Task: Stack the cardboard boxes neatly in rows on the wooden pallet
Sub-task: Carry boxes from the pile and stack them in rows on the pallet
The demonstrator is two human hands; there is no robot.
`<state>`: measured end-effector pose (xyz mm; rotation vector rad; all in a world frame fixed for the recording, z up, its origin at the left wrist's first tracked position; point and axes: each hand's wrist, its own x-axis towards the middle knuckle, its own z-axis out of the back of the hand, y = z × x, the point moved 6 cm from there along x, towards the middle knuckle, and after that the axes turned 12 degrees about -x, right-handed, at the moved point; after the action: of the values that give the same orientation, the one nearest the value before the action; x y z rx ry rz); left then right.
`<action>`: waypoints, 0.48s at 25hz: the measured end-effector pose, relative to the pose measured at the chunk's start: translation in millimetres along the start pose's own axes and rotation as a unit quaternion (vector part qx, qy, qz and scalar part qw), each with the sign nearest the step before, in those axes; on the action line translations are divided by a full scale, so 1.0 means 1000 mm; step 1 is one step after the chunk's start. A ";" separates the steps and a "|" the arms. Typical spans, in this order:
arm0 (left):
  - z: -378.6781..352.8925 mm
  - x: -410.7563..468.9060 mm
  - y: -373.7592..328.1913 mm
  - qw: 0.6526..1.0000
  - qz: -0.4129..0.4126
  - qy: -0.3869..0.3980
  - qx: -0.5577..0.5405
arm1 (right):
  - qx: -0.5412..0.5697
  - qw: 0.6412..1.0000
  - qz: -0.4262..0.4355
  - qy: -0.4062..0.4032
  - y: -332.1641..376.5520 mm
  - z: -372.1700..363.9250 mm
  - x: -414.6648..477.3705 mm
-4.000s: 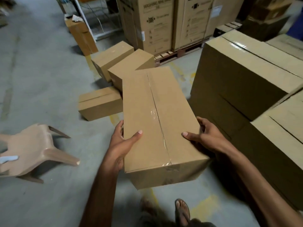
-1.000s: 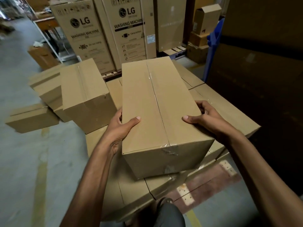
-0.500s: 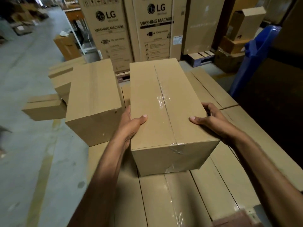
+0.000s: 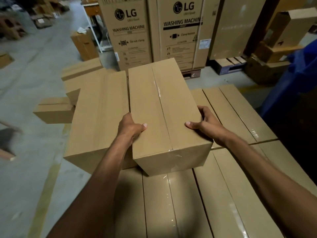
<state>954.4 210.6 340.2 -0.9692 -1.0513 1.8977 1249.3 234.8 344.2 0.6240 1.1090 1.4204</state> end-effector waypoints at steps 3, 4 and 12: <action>-0.010 0.027 -0.003 0.998 -0.014 -0.035 0.047 | -0.007 1.000 0.011 0.021 -0.004 -0.007 0.042; -0.013 0.035 -0.003 0.997 -0.016 -0.044 0.064 | -0.006 1.000 0.012 0.027 -0.007 -0.010 0.054; -0.035 0.070 0.002 0.991 -0.070 -0.050 0.099 | 0.024 0.998 0.017 0.048 -0.041 -0.024 0.104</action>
<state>954.2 281.7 307.7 -0.6771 -0.9400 1.9081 1227.1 323.2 274.2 0.6171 1.2168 1.4689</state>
